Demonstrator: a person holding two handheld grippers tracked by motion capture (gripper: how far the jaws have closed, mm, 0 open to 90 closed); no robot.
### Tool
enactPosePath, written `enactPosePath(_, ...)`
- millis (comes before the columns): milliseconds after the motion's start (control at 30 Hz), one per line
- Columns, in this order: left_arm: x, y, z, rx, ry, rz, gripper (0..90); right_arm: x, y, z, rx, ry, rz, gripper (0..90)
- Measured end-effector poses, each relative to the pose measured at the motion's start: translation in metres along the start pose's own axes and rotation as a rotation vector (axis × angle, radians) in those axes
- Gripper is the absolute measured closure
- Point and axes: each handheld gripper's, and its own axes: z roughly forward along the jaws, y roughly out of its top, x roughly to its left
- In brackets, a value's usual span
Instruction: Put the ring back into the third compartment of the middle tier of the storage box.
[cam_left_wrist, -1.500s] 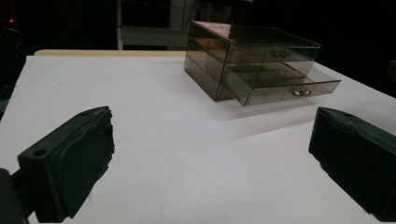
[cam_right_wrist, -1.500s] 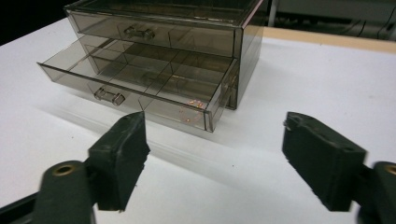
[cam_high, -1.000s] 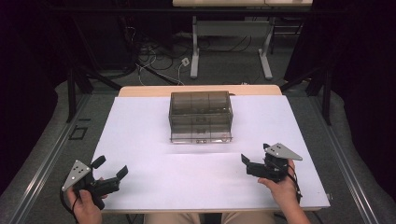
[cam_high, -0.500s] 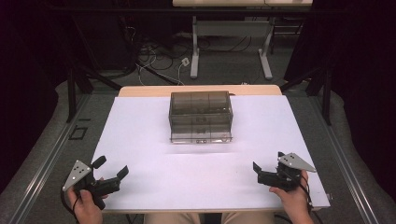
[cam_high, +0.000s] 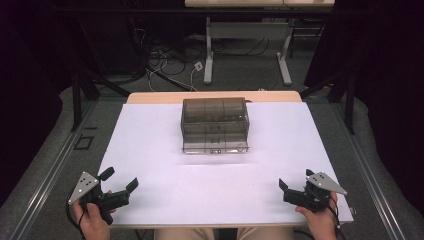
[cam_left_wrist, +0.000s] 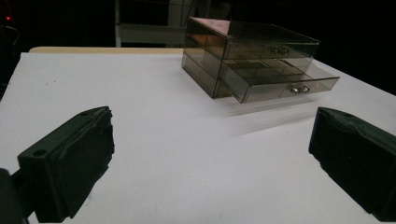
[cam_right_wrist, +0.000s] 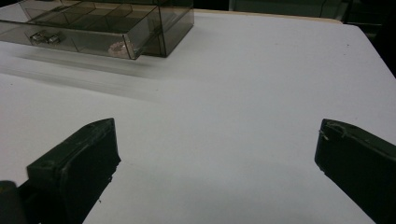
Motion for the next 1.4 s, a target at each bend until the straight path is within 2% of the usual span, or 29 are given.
enactPosePath(167,0.000,0.000,0.000,0.000,-0.001,0.002,0.5,-0.003,-0.005,-0.001,-0.029,-0.017,0.011,0.0)
enactPosePath(233,0.000,0.000,0.000,0.000,-0.001,0.002,0.5,-0.003,-0.007,-0.002,-0.013,-0.025,0.019,0.0)
enactPosePath(267,0.000,0.000,0.000,0.000,0.000,0.002,0.5,-0.004,-0.009,-0.002,-0.026,-0.019,0.018,0.0)
enactPosePath(500,0.000,0.000,0.000,0.000,0.000,0.002,0.5,-0.004,-0.017,-0.003,-0.014,-0.013,0.039,0.0)
enactPosePath(600,0.000,0.000,0.000,0.000,-0.002,0.001,0.5,-0.003,-0.019,-0.001,-0.037,-0.019,0.058,0.1)
enactPosePath(633,0.000,0.000,0.000,0.001,-0.002,0.001,0.5,-0.004,-0.019,-0.002,-0.020,-0.014,0.060,0.1)
enactPosePath(900,0.000,0.000,0.001,0.001,-0.002,0.001,0.5,-0.005,-0.022,0.000,-0.025,-0.019,0.087,1.4)
enactPosePath(1400,0.000,-0.001,0.002,0.004,0.000,-0.002,0.5,-0.002,-0.023,-0.001,-0.028,-0.033,0.076,1.7)
